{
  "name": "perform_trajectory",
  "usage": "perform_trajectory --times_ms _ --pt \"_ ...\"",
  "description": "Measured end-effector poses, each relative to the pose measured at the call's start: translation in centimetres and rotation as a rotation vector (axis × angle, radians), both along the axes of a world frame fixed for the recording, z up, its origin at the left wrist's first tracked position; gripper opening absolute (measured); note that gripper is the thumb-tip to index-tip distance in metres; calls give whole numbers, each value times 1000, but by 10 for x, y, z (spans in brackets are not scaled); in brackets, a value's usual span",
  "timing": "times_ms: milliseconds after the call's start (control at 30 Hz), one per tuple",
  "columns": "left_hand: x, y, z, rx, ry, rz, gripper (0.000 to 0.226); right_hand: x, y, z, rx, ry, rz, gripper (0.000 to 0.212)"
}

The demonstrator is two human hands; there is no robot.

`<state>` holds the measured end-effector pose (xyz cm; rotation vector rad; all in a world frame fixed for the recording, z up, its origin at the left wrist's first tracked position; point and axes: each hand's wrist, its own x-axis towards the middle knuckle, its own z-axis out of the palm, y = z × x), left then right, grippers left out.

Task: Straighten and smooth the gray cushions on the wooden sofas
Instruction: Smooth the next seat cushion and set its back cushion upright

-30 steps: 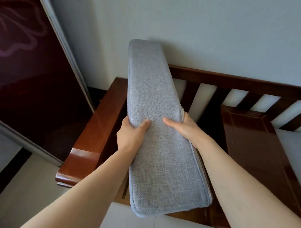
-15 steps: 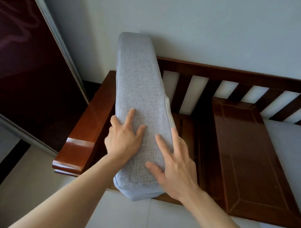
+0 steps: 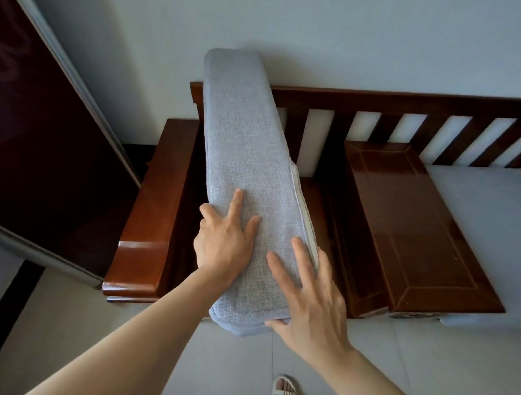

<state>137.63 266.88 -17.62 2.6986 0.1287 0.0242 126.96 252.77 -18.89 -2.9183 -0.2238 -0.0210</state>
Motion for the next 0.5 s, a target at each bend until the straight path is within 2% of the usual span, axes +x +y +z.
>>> perform_trajectory --times_ms 133,300,500 --pt "-19 4 -3 4 -12 -101 61 -31 18 0 -9 35 -106 122" --pt "5 -5 3 1 -43 -200 61 -22 25 4 -14 64 -214 128" --pt "23 -8 4 42 -21 -196 63 -13 13 2 -2 13 -135 127"
